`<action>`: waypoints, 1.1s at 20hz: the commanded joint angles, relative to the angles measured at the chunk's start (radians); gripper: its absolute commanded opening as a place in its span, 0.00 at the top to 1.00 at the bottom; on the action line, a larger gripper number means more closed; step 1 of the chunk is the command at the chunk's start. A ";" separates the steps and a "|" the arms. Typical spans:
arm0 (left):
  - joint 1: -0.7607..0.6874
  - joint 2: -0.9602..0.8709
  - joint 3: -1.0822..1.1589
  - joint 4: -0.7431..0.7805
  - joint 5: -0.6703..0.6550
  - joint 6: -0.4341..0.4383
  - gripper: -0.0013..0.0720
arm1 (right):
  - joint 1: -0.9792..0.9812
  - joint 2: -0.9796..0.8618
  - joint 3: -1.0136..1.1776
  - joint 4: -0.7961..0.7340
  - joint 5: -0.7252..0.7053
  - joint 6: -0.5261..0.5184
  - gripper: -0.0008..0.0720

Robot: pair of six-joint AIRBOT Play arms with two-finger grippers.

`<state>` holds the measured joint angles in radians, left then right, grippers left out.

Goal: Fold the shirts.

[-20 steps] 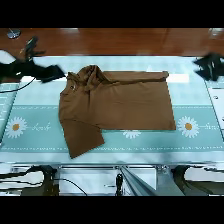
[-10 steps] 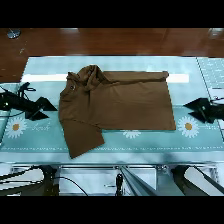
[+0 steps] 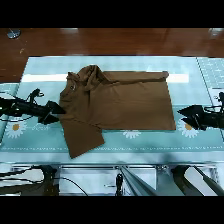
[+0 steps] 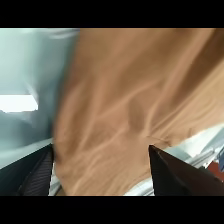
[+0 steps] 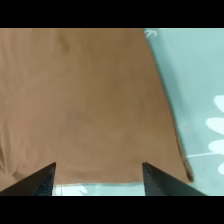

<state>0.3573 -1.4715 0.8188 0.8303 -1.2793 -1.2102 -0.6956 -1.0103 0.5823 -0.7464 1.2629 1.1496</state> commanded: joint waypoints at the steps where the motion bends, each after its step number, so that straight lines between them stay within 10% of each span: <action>1: -0.042 -0.012 -0.004 -0.016 0.015 0.073 0.40 | -0.060 0.003 0.031 -0.124 -0.044 0.116 0.14; 2: -0.039 -0.012 -0.004 -0.016 0.014 0.074 0.95 | -0.100 0.003 0.056 -0.216 -0.044 0.176 0.14; 6: -0.040 -0.011 -0.004 -0.016 -0.015 0.118 0.94 | -0.163 0.003 0.032 -0.499 0.040 0.280 0.14; 22: -0.042 -0.012 -0.004 -0.020 0.022 0.118 0.94 | 0.209 -0.273 0.028 -0.167 -0.132 0.254 0.14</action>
<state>0.3168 -1.4830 0.8150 0.8139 -1.2655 -1.0931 -0.5755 -1.2270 0.5785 -0.9272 1.2098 1.3788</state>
